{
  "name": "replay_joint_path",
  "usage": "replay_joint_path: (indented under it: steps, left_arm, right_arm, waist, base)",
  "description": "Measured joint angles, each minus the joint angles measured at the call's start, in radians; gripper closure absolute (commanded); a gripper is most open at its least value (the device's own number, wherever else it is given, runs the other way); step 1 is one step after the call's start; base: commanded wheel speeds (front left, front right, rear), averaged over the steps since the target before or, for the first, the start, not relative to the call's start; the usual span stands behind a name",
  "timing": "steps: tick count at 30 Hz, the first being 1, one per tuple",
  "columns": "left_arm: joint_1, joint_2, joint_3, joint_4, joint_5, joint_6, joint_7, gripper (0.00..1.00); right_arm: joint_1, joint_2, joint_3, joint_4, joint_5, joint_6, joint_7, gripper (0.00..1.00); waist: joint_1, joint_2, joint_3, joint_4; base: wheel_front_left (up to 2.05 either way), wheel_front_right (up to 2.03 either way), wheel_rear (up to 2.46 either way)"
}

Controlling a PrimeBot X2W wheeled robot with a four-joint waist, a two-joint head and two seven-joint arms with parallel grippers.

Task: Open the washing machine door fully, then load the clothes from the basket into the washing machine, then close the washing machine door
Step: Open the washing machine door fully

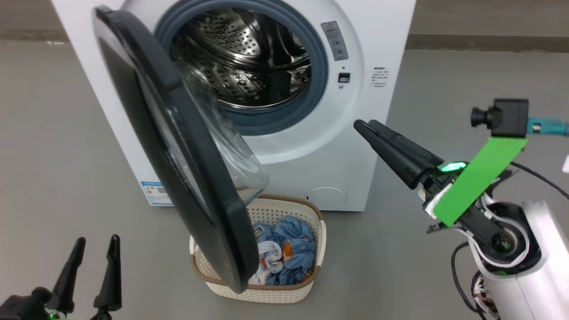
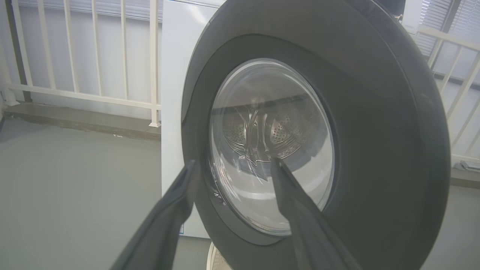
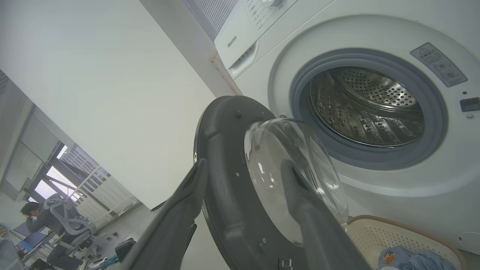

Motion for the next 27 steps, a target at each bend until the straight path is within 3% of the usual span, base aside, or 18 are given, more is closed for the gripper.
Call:
replay_joint_path:
  steps: [11, 21, 27]
  left_arm:
    - [0.019, -0.004, 0.017, -0.005, 0.002, 0.000, 0.000, 0.00]
    - [0.020, -0.007, 0.033, -0.012, 0.009, 0.000, 0.000, 0.00]
    - [0.021, -0.011, 0.040, -0.016, 0.009, 0.000, 0.000, 0.00]
  right_arm:
    - [0.154, -0.087, 0.033, -0.016, -0.246, 0.000, -0.325, 0.00]
    - [0.249, -0.097, 0.040, 0.016, -0.341, 0.000, -0.537, 0.00]
    - [0.288, -0.097, 0.060, 0.099, -0.424, 0.000, -0.674, 0.00]
  waist:
    - [0.0000, 0.0000, 0.003, -0.058]
    - [0.0000, 0.0000, 0.008, -0.081]
    - [0.0000, 0.0000, 0.017, -0.088]
  base:
    - [0.00, 0.00, 0.00]
    - [0.00, 0.00, 0.00]
    - [0.00, 0.00, 0.00]
